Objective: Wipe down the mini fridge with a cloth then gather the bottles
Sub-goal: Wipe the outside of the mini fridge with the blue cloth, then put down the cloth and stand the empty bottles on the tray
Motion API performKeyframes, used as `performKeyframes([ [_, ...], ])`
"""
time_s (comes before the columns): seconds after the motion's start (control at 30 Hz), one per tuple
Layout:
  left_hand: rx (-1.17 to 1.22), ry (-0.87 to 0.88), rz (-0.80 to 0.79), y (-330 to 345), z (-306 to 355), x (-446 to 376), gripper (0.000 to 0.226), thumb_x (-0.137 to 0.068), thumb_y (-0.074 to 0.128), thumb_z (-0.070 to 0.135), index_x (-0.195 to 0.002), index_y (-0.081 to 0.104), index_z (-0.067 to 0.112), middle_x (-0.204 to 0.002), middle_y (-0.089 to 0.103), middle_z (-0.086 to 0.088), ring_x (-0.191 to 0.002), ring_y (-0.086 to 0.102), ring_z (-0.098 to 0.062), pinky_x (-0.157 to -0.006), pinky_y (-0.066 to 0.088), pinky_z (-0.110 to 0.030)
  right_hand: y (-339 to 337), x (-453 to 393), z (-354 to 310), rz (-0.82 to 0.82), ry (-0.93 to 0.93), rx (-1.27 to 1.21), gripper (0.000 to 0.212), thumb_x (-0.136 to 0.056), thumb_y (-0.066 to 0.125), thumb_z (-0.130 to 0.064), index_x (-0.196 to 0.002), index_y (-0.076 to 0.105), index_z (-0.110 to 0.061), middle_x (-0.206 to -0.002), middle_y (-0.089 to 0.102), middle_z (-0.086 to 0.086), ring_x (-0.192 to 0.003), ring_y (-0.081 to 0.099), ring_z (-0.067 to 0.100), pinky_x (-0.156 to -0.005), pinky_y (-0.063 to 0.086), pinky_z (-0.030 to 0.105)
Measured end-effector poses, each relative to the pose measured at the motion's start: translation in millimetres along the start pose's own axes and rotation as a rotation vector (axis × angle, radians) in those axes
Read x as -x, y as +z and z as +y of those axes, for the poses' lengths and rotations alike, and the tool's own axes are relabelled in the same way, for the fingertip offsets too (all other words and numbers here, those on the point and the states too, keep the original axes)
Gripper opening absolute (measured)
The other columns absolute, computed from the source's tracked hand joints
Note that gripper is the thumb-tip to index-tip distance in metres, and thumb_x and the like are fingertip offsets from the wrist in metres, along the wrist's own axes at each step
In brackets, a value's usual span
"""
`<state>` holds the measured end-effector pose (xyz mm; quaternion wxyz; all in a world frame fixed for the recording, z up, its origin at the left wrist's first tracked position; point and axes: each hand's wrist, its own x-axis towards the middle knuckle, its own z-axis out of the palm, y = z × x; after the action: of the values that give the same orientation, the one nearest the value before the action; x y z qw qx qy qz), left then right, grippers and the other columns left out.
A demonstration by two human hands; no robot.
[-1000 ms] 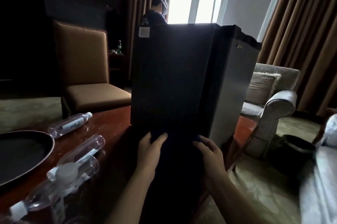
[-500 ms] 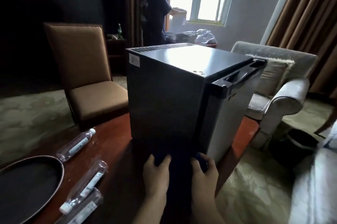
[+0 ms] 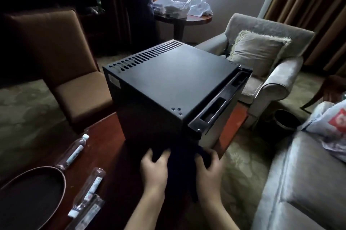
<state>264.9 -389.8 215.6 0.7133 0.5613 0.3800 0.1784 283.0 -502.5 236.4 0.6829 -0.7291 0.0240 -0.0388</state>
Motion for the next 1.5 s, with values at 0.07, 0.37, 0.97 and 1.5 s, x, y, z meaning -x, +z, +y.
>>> performKeyframes([
  [0.07, -0.025, -0.001, 0.039, -3.9, 10.8, 1.5, 0.018, -0.079, 0.075, 0.02, -0.098, 0.072, 0.021, -0.1, 0.072, -0.001, -0.093, 0.069, -0.018, -0.092, 0.053, -0.043, 1.3, -0.4, -7.2, -0.021, 0.004, 0.066, 0.014, -0.09, 0.061, -0.004, -0.09, 0.06, -0.018, -0.086, 0.067, -0.008, -0.079, 0.062, -0.006, -0.068, 0.045, 0.008],
  [0.37, -0.058, -0.009, 0.011, -32.2, 39.8, 7.9, 0.01, -0.08, 0.073, 0.013, -0.089, 0.074, 0.016, -0.088, 0.076, -0.003, -0.093, 0.07, -0.026, -0.091, 0.054, -0.049, 18.4, 15.9, -27.2, 0.013, 0.097, 0.08, 0.019, -0.088, 0.064, -0.005, -0.09, 0.059, -0.024, -0.09, 0.067, -0.008, -0.084, 0.061, -0.007, -0.081, 0.044, 0.02],
  [0.97, -0.294, 0.152, -0.056, -194.3, 97.2, -3.6, 0.011, -0.072, 0.068, 0.013, -0.082, 0.072, 0.018, -0.08, 0.075, -0.001, -0.087, 0.071, -0.023, -0.079, 0.058, -0.046, 87.2, 53.6, -69.7, -0.569, 0.051, 0.292, 0.029, -0.08, 0.07, -0.005, -0.099, 0.069, -0.027, -0.092, 0.073, -0.004, -0.089, 0.07, 0.013, -0.084, 0.057, 0.045],
  [1.5, -0.128, 0.343, 0.126, -340.9, 126.0, 5.5, 0.022, -0.089, 0.062, 0.001, -0.088, 0.067, 0.022, -0.079, 0.07, 0.006, -0.073, 0.063, 0.0, -0.062, 0.049, -0.014, 212.6, 108.1, -103.8, -1.163, -0.151, 0.606, 0.042, -0.073, 0.08, -0.032, -0.109, 0.062, -0.022, -0.096, 0.07, -0.001, -0.086, 0.068, 0.015, -0.077, 0.058, 0.042],
])
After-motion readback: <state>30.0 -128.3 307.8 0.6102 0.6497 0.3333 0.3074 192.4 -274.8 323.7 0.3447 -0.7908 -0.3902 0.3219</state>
